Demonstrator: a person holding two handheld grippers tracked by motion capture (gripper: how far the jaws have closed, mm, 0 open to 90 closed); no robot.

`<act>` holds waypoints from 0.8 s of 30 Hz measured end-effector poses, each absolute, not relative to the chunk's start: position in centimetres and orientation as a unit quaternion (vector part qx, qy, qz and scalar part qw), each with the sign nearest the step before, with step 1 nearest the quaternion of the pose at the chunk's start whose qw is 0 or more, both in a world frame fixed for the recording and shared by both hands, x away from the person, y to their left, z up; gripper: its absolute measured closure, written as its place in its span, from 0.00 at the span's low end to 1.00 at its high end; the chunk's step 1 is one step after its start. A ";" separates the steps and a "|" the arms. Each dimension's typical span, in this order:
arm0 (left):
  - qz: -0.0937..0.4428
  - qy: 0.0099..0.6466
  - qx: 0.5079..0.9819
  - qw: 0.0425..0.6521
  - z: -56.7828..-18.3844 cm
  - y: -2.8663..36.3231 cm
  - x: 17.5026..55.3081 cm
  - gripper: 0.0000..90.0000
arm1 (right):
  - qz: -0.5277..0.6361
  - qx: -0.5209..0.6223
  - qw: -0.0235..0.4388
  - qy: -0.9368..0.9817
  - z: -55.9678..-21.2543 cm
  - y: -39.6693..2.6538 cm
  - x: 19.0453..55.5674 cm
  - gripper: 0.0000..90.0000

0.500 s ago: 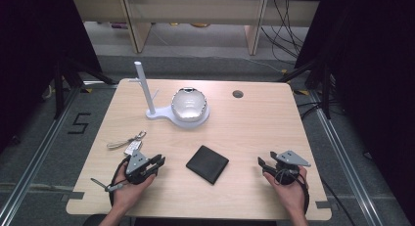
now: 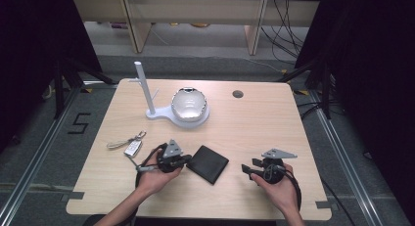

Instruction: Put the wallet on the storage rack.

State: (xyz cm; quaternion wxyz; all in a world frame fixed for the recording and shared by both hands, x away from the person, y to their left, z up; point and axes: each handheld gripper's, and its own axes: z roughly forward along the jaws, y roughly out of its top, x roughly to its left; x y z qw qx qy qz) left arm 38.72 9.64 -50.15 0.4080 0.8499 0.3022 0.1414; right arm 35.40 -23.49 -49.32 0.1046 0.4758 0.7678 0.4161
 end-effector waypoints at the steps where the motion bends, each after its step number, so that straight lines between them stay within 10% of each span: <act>1: 0.139 0.299 0.859 0.392 -50.6 9.0 39.1 0.99 | 0.406 0.490 0.062 0.769 -49.1 -22.6 35.5 0.52; 16: 0.142 0.296 0.859 0.393 -51.0 9.3 39.7 1.00 | 0.325 0.542 -0.091 0.770 -49.0 -17.5 38.1 0.49; 24: 0.128 0.301 0.856 0.401 -51.1 9.5 40.0 1.00 | 0.324 0.539 -0.093 0.772 -49.4 -16.9 38.6 0.48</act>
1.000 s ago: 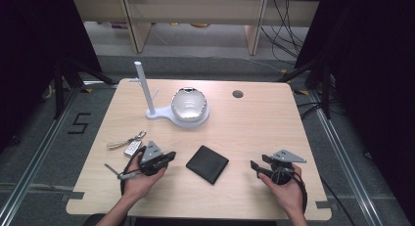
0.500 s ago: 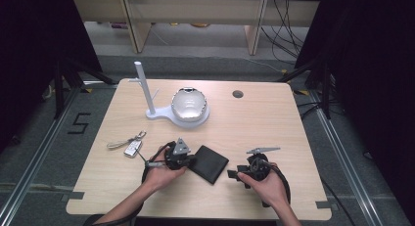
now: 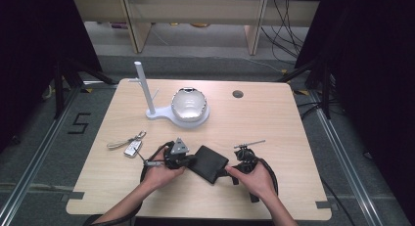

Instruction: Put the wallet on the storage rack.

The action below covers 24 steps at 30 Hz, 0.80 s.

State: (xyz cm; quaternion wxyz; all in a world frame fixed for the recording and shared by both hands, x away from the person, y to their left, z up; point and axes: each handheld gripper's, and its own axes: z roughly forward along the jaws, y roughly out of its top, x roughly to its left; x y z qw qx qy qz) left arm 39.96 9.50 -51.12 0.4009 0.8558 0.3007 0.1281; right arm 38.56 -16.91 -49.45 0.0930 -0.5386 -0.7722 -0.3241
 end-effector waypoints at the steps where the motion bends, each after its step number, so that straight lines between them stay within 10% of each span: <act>1: 0.129 0.297 0.858 0.399 -51.1 9.6 40.0 1.00 | -0.326 -0.530 0.088 -0.778 -49.5 -16.9 38.7 0.48; 24: 0.129 0.293 0.861 0.396 -51.0 9.5 40.1 1.00 | -0.324 -0.549 0.083 -0.766 -49.4 -14.7 40.1 0.45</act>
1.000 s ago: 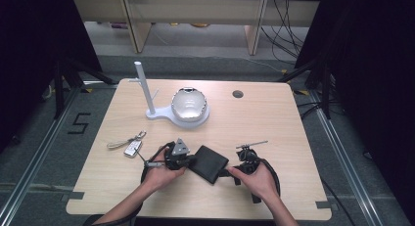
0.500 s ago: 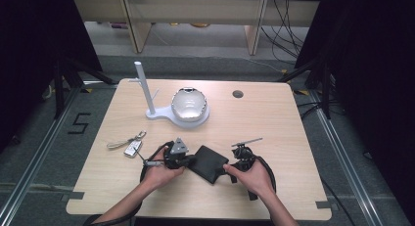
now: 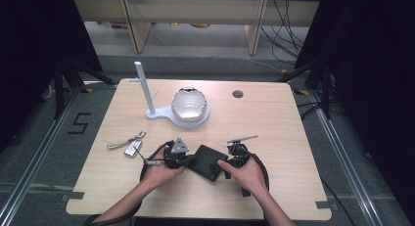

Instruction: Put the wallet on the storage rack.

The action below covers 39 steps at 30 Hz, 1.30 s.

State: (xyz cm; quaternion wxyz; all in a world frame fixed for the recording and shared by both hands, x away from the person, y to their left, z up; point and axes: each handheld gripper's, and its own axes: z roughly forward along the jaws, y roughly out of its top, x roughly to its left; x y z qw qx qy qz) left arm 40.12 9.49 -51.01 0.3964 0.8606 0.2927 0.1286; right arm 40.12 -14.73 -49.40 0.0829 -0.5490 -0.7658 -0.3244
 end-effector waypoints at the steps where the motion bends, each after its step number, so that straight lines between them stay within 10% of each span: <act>1: 0.132 0.294 0.861 0.394 -51.0 9.5 40.1 1.00 | -0.324 -0.543 0.078 -0.771 -49.4 -14.7 40.3 0.45; 8: 0.134 0.292 0.862 0.393 -51.0 9.4 40.0 1.00 | -0.322 -0.544 0.075 -0.772 -49.5 -14.2 40.8 0.48; 17: 0.126 0.286 0.866 0.391 -50.2 9.5 40.2 0.99 | -0.341 -0.538 0.067 -0.768 -48.1 -14.7 41.6 0.85; 29: 0.153 0.296 0.829 0.449 -47.8 12.7 37.8 0.83 | -0.213 -0.325 -0.065 -0.919 -39.7 -13.1 44.3 0.87; 39: 0.183 0.358 0.792 0.460 -49.1 18.7 36.1 0.78 | -0.086 -0.050 -0.075 -0.992 -36.8 -10.4 45.6 0.87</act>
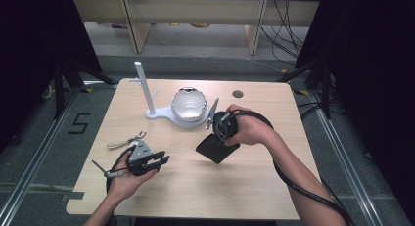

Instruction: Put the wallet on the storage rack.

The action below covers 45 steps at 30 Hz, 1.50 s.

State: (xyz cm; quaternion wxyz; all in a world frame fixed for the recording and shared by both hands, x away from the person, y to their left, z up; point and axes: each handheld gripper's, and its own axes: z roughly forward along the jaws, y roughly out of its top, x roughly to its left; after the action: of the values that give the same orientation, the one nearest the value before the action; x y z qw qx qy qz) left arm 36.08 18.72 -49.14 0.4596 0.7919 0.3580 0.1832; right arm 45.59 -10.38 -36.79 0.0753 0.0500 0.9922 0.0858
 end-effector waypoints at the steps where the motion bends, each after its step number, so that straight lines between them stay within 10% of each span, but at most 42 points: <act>1: 0.183 0.358 0.792 0.460 -49.1 18.7 36.1 0.78 | 0.086 0.050 0.075 0.992 -36.8 -10.4 45.6 0.87; 45: 0.225 0.418 0.737 0.481 -51.3 21.2 35.2 0.66 | 0.073 -0.006 0.197 0.978 -31.5 -2.5 53.0 0.88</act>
State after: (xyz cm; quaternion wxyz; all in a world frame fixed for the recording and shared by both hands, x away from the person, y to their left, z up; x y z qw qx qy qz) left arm 35.23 21.19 -51.30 0.4809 0.7373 0.4178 0.2248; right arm 52.96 -2.51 -31.47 0.1965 -0.0057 0.9777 0.0733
